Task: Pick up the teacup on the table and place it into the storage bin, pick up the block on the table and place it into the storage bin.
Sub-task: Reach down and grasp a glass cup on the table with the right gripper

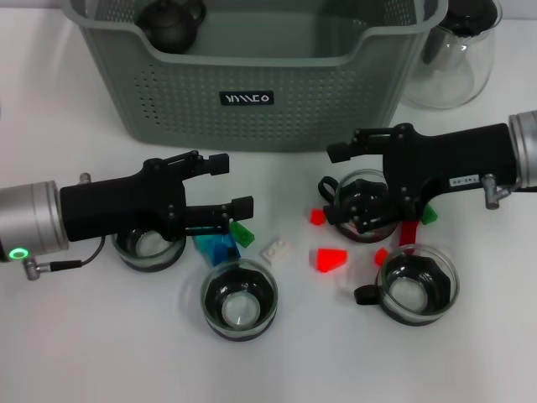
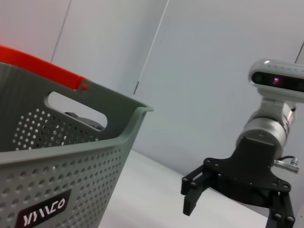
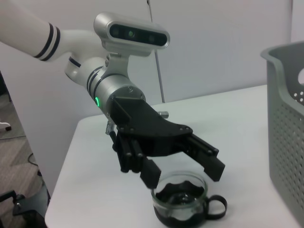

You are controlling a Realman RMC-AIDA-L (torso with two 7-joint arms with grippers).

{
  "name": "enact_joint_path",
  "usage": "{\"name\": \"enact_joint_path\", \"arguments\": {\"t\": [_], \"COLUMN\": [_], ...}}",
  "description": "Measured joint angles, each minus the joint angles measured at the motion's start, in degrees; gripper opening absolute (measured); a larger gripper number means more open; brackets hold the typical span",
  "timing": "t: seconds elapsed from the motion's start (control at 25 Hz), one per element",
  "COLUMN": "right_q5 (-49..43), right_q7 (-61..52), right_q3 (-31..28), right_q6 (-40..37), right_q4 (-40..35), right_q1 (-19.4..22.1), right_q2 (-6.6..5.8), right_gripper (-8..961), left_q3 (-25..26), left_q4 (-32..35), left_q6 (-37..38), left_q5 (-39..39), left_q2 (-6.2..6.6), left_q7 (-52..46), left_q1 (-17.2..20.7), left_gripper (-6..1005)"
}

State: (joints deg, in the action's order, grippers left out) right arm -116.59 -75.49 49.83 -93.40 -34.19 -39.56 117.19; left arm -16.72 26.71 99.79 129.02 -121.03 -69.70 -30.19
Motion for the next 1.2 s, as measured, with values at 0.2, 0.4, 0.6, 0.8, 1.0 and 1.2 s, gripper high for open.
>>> {"name": "enact_joint_path", "arguments": {"t": [0.2, 0.4, 0.6, 0.8, 1.0, 1.2], "right_q5": [0.1, 0.3, 0.3, 0.1, 0.0, -1.6], "right_q7": [1.3, 4.3, 6.3, 6.1, 5.5, 1.3], "right_q3": [-0.2, -2.4, -5.2, -4.9, -4.9, -4.7], "right_q6": [-0.3, -1.5, -3.2, -2.8, -2.6, -4.0], "right_q4": [0.0, 0.0, 0.0, 0.0, 0.0, -2.2], "right_q1": [1.9, 3.4, 3.8, 3.7, 3.5, 3.4], "right_q2": [-0.90, -1.33, -1.35, -1.35, -1.48, -2.06], "right_gripper": [946, 947, 947, 946, 946, 947], "left_q3": [-0.3, -2.7, -4.0, -4.4, -4.4, -4.4], "left_q4": [-0.2, -0.3, -0.3, -0.3, -0.3, -0.3], "left_q6": [-1.4, -1.6, -3.0, -3.9, -3.5, -3.0], "left_q5": [0.0, 0.1, -0.2, -0.3, -0.3, -0.4], "left_q2": [-0.50, -1.16, -1.86, -2.23, -2.19, -2.04], "left_q7": [0.1, 0.1, 0.2, 0.2, -0.2, -0.4], "left_q1": [-0.8, -1.4, -1.6, -1.7, -1.7, -1.6], "left_gripper": [904, 904, 904, 904, 904, 904]}}
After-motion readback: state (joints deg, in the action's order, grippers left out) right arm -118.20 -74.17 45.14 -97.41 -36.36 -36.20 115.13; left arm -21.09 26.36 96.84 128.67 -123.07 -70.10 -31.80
